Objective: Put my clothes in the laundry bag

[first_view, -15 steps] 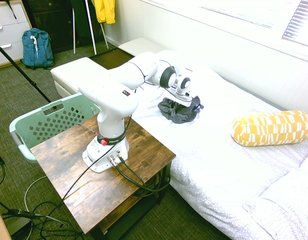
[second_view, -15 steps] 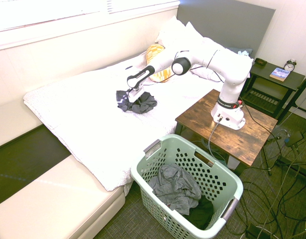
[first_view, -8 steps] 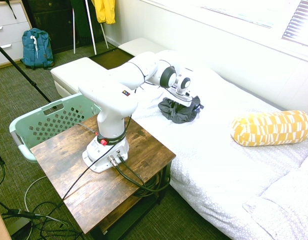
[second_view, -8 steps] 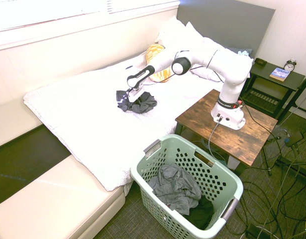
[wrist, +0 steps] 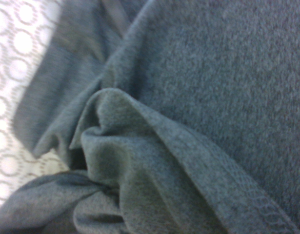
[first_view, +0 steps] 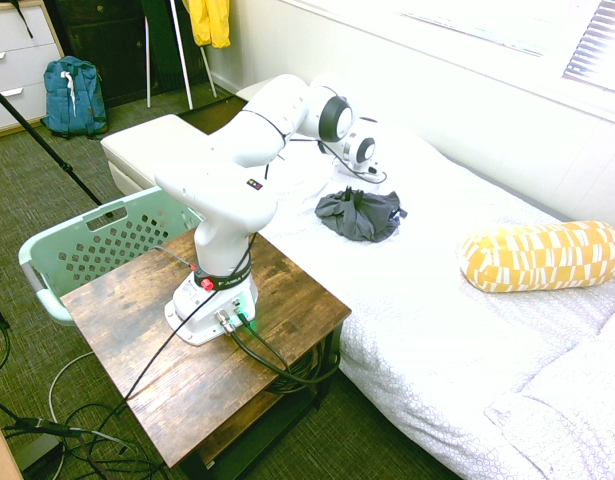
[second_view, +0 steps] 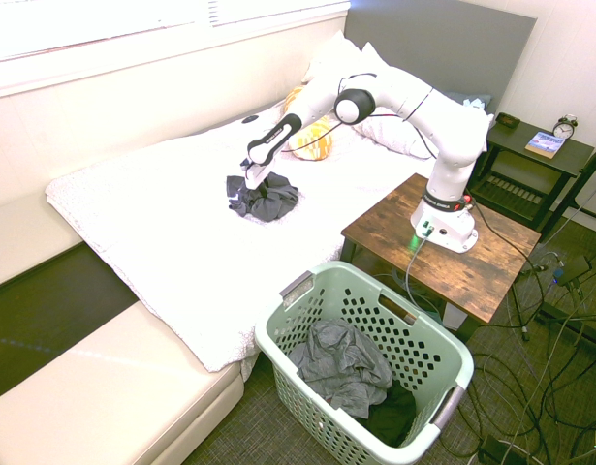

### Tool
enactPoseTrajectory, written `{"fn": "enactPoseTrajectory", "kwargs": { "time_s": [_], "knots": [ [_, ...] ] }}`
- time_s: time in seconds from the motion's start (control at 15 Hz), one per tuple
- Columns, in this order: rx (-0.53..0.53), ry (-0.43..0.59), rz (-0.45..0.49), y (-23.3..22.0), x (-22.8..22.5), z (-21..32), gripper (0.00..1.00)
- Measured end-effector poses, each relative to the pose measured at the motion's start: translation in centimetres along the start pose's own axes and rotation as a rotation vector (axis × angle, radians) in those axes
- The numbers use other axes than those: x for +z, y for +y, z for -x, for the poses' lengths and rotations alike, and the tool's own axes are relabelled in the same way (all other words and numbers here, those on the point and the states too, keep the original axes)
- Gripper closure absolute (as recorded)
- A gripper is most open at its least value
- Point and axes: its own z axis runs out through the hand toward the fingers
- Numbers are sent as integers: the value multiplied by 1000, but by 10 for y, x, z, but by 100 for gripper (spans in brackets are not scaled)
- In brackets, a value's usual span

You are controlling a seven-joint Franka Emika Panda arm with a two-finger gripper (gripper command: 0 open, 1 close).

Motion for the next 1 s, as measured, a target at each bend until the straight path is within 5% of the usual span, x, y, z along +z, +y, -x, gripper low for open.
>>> {"fn": "enactPoseTrajectory", "kwargs": {
  "time_s": [0.47,1.0],
  "knots": [
    [-132,103,18,-55,-88,118,100],
    [-326,223,99,-67,-137,386,100]
  ]
}}
